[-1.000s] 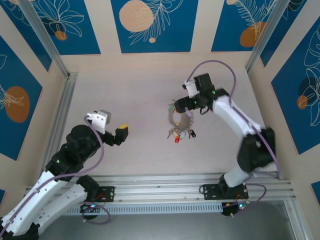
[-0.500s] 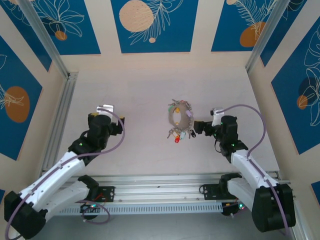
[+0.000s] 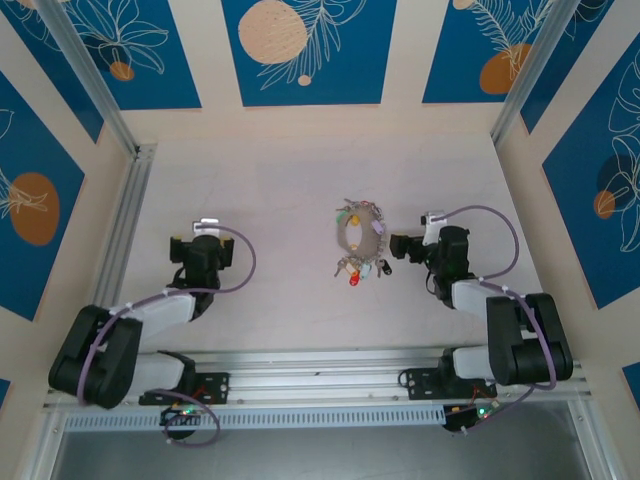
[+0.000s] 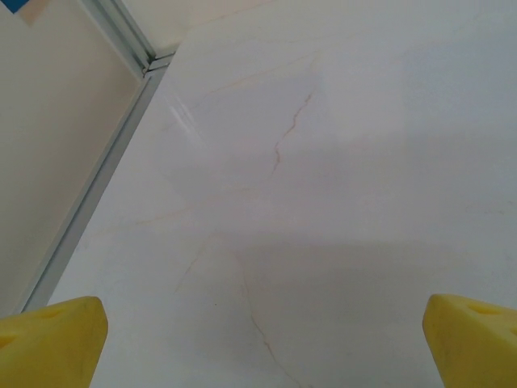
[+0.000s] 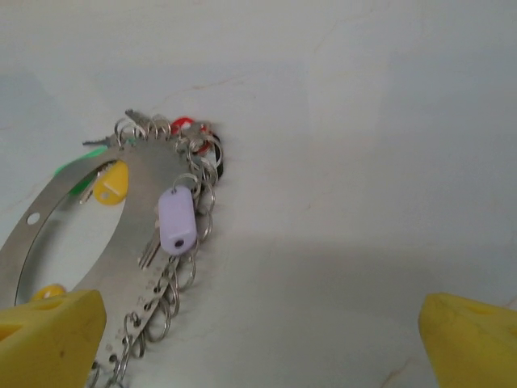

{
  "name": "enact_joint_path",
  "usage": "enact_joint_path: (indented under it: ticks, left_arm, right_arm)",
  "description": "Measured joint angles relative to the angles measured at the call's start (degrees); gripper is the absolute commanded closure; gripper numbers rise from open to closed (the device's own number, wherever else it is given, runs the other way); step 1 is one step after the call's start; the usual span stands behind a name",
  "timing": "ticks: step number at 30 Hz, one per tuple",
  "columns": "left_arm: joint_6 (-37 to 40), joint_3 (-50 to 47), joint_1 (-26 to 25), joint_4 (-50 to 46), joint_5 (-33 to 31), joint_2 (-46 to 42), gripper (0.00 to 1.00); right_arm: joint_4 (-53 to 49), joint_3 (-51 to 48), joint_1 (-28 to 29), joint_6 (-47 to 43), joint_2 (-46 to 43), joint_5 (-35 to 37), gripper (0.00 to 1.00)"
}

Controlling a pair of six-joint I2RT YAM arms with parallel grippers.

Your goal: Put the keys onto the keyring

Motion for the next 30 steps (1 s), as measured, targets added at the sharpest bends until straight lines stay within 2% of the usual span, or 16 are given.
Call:
enact_joint_path:
  ticks: [5, 11, 16, 30]
  left_arm:
    - [1.6, -1.0, 4.1, 13.6, 4.6, 8.6, 0.0]
    - [0.4, -0.5, 10.2, 18.7, 14.2, 14.1, 0.0]
    - [0.2, -0.5, 10.6, 20.7, 17.3, 14.3, 0.0]
    - [0.2, -0.5, 10.9, 21.7, 20.4, 14.3, 0.0]
  right_arm:
    - [11.0, -0.1, -0.6, -1.4, 6.0, 0.9, 0.01]
    - [10.5, 1.4, -3.8, -0.5, 11.0, 0.0, 0.01]
    - [10.7, 2.3, -3.8, -0.4, 11.0, -0.2, 0.01]
    - [10.6, 2.3, -3.8, -0.4, 11.0, -0.2, 0.01]
